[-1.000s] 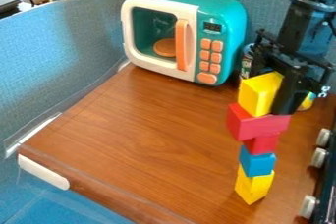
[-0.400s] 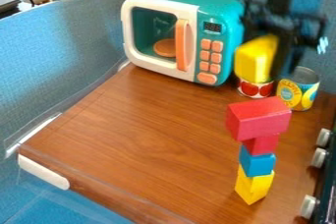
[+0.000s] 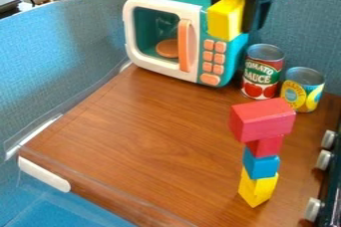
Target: Move the yellow block from the tower into the center of the table
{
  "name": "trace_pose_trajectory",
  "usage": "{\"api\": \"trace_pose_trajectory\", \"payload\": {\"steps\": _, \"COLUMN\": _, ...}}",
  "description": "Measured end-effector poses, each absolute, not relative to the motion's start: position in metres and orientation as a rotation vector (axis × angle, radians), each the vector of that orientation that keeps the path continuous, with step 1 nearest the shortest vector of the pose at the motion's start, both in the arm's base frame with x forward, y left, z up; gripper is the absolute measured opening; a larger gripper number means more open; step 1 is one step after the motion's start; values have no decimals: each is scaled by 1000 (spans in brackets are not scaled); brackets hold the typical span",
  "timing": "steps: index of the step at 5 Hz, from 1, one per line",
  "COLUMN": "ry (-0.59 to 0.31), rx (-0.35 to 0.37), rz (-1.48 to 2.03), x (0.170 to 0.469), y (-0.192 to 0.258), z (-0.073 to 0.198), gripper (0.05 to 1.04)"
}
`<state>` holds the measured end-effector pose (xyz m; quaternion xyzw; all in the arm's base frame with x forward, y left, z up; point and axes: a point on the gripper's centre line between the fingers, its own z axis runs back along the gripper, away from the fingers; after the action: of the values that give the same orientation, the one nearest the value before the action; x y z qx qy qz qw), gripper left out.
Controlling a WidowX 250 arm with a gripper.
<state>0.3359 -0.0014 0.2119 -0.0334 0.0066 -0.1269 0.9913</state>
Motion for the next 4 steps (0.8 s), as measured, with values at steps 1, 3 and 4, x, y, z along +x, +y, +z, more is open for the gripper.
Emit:
{"api": "trace_pose_trajectory", "payload": {"steps": 1, "ry": 13, "rx": -18, "rz": -192, "x": 342, "y": 18, "z": 193, "gripper": 600}}
{"api": "trace_pose_trajectory", "payload": {"steps": 3, "ry": 95, "rx": 34, "rz": -158, "x": 339, "y": 40, "z": 125, "gripper": 600}}
{"api": "trace_pose_trajectory", "payload": {"steps": 4, "ry": 109, "rx": 35, "rz": -129, "x": 337, "y": 49, "z": 97, "gripper": 600}}
